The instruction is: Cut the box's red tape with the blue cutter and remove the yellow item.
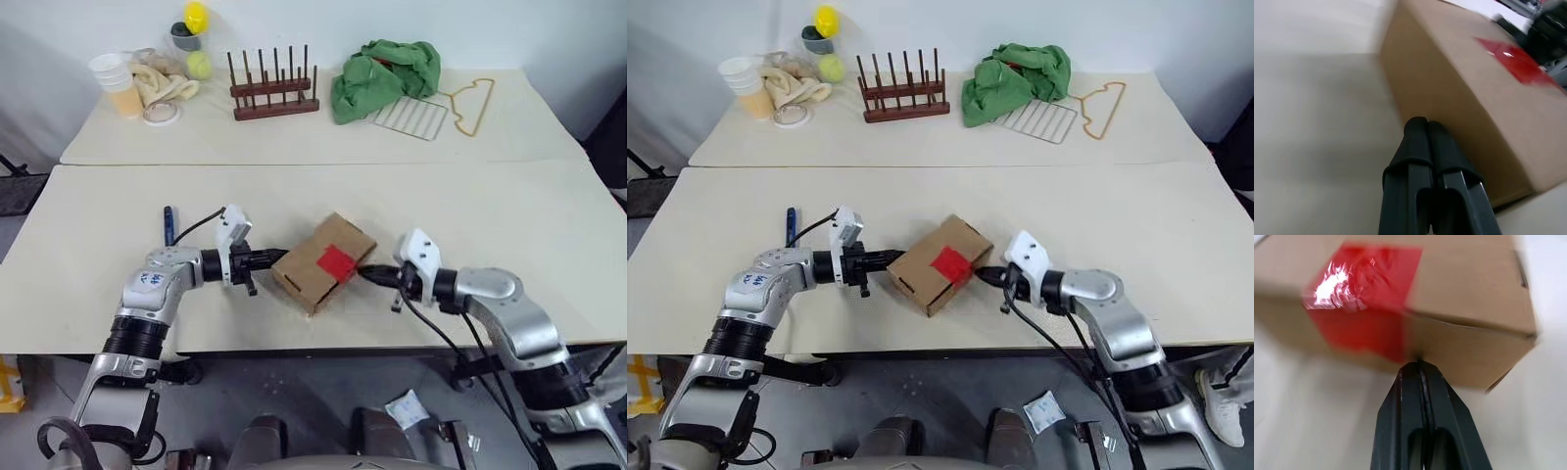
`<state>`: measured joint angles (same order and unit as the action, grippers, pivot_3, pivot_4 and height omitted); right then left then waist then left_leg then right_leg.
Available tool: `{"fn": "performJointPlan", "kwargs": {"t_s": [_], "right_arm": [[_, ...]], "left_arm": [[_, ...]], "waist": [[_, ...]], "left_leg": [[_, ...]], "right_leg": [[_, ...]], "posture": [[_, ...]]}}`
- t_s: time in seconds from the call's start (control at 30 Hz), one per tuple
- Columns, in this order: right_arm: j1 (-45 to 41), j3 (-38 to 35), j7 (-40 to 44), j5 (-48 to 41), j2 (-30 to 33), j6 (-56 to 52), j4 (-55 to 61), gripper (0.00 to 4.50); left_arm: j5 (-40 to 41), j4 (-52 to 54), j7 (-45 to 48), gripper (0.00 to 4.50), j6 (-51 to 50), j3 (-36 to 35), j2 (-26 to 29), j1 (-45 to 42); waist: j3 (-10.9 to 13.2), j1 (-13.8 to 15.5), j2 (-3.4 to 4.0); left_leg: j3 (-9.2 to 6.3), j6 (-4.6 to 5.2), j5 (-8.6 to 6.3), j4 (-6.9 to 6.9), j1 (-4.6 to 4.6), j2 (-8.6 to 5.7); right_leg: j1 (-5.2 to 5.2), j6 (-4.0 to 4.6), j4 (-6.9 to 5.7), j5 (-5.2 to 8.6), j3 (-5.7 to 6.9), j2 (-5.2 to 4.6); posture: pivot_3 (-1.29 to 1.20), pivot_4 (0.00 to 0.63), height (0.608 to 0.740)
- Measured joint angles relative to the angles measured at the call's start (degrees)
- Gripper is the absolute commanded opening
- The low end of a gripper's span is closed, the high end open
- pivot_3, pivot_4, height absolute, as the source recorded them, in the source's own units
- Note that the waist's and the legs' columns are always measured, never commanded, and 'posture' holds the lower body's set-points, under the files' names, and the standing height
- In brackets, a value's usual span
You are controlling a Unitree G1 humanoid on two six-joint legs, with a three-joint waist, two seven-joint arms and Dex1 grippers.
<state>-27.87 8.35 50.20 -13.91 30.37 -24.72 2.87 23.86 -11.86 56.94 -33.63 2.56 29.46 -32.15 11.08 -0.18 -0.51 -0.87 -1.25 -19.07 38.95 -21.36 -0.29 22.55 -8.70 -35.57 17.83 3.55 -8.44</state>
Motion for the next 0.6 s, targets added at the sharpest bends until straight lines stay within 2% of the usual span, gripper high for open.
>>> {"fn": "performJointPlan", "kwargs": {"t_s": [0.27,0.47,0.6], "right_arm": [[-7.45,1.65,2.1,2.57,-2.63,5.44,-12.4,0.02],[-12.09,1.88,3.55,4.7,-4.23,11.54,-22.16,0.02],[-12.95,1.86,4.39,5.01,-5.02,14.71,-25.41,0.02]], "left_arm": [[3.79,10.84,-5.22,0.0,-5.51,-3.26,-2.72,8.67],[4.15,13.73,-10.65,0.0,-5.89,-4.37,-6.94,10.41],[4.94,15.33,-12.28,0.0,-6.59,-4.83,-7.36,11.68]], "waist": [[0.0,-0.01,0.0],[0.0,-0.06,0.0],[0.0,-0.15,0.0]], "left_leg": [[-0.05,-0.01,-0.01,0.03,-0.01,0.0],[-0.05,-0.02,-0.02,0.02,0.0,0.01],[-0.06,-0.03,-0.02,0.01,0.0,0.01]], "right_leg": [[-0.03,0.0,0.01,0.0,0.04,-0.01],[-0.02,0.0,-0.01,0.0,0.04,-0.01],[-0.02,0.0,-0.01,0.0,0.04,-0.01]], "posture": [[0.0,0.15,0.74],[0.0,0.15,0.74],[0.0,0.15,0.74]]}}
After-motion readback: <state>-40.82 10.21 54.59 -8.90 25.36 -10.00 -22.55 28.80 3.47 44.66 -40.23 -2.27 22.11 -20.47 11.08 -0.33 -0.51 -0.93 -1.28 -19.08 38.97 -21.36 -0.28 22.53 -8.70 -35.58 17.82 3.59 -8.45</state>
